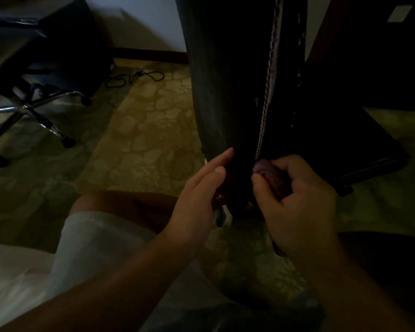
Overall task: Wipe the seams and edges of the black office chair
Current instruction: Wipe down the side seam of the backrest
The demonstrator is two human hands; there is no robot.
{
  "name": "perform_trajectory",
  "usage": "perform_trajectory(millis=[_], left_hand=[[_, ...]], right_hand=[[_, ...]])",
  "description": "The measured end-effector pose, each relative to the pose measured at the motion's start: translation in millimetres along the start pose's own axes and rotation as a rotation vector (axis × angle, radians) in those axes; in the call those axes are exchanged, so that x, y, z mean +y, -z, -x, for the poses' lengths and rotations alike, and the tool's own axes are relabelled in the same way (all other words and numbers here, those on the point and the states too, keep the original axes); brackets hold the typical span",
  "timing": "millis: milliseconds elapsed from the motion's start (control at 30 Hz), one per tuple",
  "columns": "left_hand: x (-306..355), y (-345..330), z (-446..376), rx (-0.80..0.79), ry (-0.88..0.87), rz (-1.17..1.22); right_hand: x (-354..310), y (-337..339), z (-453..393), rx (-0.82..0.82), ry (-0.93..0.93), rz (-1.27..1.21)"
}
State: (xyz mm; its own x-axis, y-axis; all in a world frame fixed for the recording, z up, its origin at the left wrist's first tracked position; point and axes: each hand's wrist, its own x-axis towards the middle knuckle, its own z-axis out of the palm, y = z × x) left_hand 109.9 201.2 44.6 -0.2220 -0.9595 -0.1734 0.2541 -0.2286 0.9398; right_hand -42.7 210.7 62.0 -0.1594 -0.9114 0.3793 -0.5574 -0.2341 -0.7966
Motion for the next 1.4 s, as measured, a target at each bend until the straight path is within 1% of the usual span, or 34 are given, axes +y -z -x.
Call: perform_trajectory(millis=[100,200,233,267,333,367,400,467,533,667,700,800,833,967,1033,1133,1267,1400], left_hand=[[1,0,2,-0.004,-0.004,-0.027],[0,1,3,0.02,0.007,-0.045],[1,1,2,0.025,0.012,-0.048],[1,0,2,0.028,0.016,-0.055],[3,-1,2,0.028,0.023,-0.068],[3,-1,2,0.025,0.022,-0.07],[2,0,2,0.026,0.02,-0.073],[1,1,3,0.041,0.032,-0.069],[-1,1,2,0.052,0.046,-0.055],[2,-2,3,0.041,0.039,-0.061],[2,-2,3,0.038,0.037,-0.059],[-1,-1,4,0.049,0.033,-0.05],[-2,-1,4,0.049,0.033,-0.044],[-1,-1,3,0.025,0.036,-0.047],[0,0,4,0.025,0.036,-0.033],[0,-1,4,0.031,0.036,-0.015],[-1,-1,3,0.008,0.029,-0.037],[-2,-1,5,0.013,0.029,0.005]], right_hand=[[1,1,-2,0.006,-0.004,-0.002],[-5,-5,3,-0.086,0.072,0.012],[-5,-6,5,-0.08,0.085,0.021],[-4,-4,4,-0.037,0.053,0.017],[-1,1,-2,0.084,-0.081,-0.068],[2,3,-6,0.107,-0.123,-0.104],[2,4,-9,0.09,-0.106,-0.092],[-6,1,-6,-0.034,0.0,-0.003],[-6,-4,0,-0.076,0.057,0.034],[3,2,-6,0.057,-0.088,-0.023],[4,2,-6,0.047,-0.067,-0.017],[-3,-5,-1,-0.067,0.036,0.046],[-1,-6,1,-0.074,0.051,0.057],[7,0,-6,0.043,-0.066,0.017],[2,-1,-6,0.022,-0.005,0.057],[-1,-6,0,-0.063,0.079,0.073],[6,0,-6,0.024,-0.028,0.034],[-3,-5,-1,-0.063,0.055,0.058]])
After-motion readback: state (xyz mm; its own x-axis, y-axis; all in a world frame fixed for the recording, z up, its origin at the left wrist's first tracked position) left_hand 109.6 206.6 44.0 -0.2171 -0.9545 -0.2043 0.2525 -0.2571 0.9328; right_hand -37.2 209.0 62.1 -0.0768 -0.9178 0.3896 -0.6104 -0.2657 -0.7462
